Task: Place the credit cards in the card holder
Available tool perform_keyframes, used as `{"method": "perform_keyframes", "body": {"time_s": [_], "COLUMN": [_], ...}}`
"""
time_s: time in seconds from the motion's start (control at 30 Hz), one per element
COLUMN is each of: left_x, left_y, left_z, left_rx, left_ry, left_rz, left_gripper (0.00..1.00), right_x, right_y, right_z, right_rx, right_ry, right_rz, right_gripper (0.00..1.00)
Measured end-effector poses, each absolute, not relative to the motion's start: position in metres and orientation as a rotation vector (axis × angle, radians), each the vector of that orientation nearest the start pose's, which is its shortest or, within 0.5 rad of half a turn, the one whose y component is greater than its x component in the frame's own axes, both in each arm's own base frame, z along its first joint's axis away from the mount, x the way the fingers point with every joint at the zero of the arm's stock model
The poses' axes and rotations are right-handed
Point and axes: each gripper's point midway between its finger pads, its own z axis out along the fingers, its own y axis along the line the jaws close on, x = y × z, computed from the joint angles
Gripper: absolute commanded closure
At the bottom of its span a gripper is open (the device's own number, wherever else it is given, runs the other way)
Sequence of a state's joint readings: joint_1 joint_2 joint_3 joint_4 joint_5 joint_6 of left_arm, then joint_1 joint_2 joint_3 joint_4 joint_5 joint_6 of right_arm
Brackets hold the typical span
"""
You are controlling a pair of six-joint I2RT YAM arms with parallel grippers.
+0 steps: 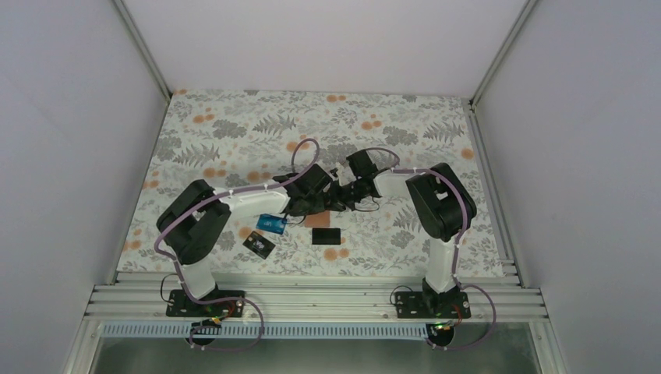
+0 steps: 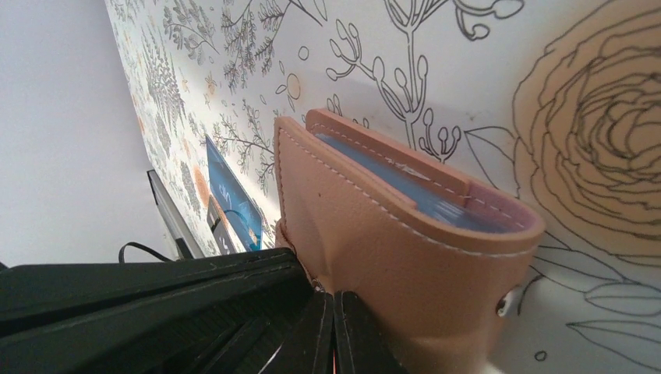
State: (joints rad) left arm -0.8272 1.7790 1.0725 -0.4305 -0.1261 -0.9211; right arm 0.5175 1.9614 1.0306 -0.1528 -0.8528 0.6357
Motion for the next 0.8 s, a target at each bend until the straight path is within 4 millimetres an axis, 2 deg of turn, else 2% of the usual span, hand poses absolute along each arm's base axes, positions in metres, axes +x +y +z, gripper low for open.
{"method": "perform_keyframes", "body": {"time_s": [0.57,0.8], "left_x": [0.2906,0.2925], "left_y": [-0.2844,-0.2796], "left_z": [0.0322,0.0325], "left_rx": [-0.160,-0.206], "left_ry": [2.738,2.719], "left_rz": [-0.241,-0.205], "left_gripper": [0.97,0.97], "right_x": [0.2832,0.2827], "right_y": [0.3085,0.3080], "right_z": [0.0317,0.0320], "right_rx": [-0.144,-0.144], "right_ry": [2.855,2.855], "right_rz": [1.463,1.464], "right_gripper": [0.95,0.96]}}
